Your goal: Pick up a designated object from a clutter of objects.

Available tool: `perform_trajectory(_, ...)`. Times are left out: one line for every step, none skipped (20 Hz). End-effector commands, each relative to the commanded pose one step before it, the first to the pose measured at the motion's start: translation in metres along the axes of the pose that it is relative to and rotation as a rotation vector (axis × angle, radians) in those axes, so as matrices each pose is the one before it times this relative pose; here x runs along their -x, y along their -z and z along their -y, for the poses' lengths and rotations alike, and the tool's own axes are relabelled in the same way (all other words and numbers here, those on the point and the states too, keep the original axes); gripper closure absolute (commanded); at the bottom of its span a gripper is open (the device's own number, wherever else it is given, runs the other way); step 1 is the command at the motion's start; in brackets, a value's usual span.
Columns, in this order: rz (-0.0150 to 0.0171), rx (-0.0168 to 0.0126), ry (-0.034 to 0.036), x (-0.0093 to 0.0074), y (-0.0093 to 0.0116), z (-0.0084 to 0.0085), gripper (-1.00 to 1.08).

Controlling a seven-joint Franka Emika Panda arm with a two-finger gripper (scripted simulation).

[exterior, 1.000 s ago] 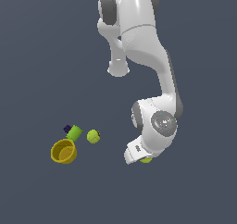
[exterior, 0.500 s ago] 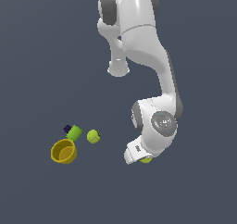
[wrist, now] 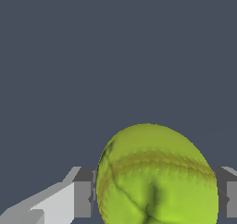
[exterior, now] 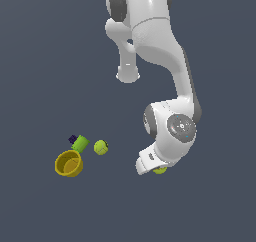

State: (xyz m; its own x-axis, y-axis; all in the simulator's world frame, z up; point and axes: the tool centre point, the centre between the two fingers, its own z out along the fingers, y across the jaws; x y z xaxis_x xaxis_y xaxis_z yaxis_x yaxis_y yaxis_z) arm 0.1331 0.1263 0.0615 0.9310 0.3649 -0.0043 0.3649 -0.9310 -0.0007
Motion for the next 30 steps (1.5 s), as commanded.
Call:
perform_trajectory(-0.00322, 0.00062, 0.00036, -0.0003, 0.01578, 0.00371, 1.08)
perform_trajectory(0.0, 0.0, 0.0, 0.00033, 0.00717, 0.00186, 1.08)
perform_trajectory(0.00006, 0.0004, 0.00028, 0.00032, 0.00792, 0.00227, 1.08)
perform_trajectory(0.0, 0.0, 0.0, 0.00039, 0.00862, 0.00223, 1.08)
perform_trajectory(0.0, 0.0, 0.0, 0.00041, 0.00928, 0.0024, 1.08)
perform_trajectory(0.0, 0.0, 0.0, 0.00043, 0.00989, 0.00256, 1.08)
perform_trajectory(0.0, 0.0, 0.0, 0.00045, 0.01046, 0.0027, 1.08)
perform_trajectory(0.0, 0.0, 0.0, 0.00046, 0.01098, 0.00283, 1.08)
perform_trajectory(0.0, 0.0, 0.0, 0.00047, 0.01147, 0.00296, 1.08)
perform_trajectory(0.0, 0.0, 0.0, 0.00047, 0.01181, 0.00304, 1.08)
perform_trajectory(-0.00012, 0.00047, 0.00049, 0.00042, 0.01197, 0.00345, 1.08)
perform_trajectory(0.0, 0.0, 0.0, 0.00043, 0.01182, 0.00304, 1.08)
perform_trajectory(0.0, 0.0, 0.0, 0.00041, 0.01178, 0.00303, 1.08)
perform_trajectory(0.0, 0.0, 0.0, 0.00039, 0.01174, 0.00301, 1.08)
perform_trajectory(0.0, 0.0, 0.0, 0.00037, 0.01171, 0.003, 1.08)
perform_trajectory(0.0, 0.0, 0.0, 0.00035, 0.01168, 0.00299, 1.08)
perform_trajectory(0.0, 0.0, 0.0, 0.00032, 0.01162, 0.00298, 1.08)
perform_trajectory(0.0, 0.0, 0.0, 0.00029, 0.01156, 0.00296, 1.08)
perform_trajectory(-0.00029, -0.00011, 0.00038, 0.00031, 0.01169, 0.00317, 1.08)
perform_trajectory(0.0, 0.0, 0.0, 0.00024, 0.01143, 0.00293, 1.08)
perform_trajectory(0.0, 0.0, 0.0, 0.0002, 0.01134, 0.0029, 1.08)
perform_trajectory(0.0, 0.0, 0.0, 0.00017, 0.01126, 0.00288, 1.08)
perform_trajectory(0.0, 0.0, 0.0, 0.00013, 0.01116, 0.00285, 1.08)
perform_trajectory(0.0, 0.0, 0.0, 0.00009, 0.01105, 0.00283, 1.08)
perform_trajectory(0.0, 0.0, 0.0, 0.00005, 0.01093, 0.0028, 1.08)
perform_trajectory(-0.00039, -0.00053, -0.00022, 0.00016, 0.01103, 0.00244, 1.08)
perform_trajectory(0.0, 0.0, 0.0, -0.00003, 0.01061, 0.00272, 1.08)
perform_trajectory(0.0, 0.0, 0.0, -0.00008, 0.01003, 0.00257, 1.08)
perform_trajectory(0.0, 0.0, 0.0, -0.00011, 0.0093, 0.00238, 1.08)
perform_trajectory(0.0, 0.0, 0.0, -0.00015, 0.0086, 0.0022, 1.08)
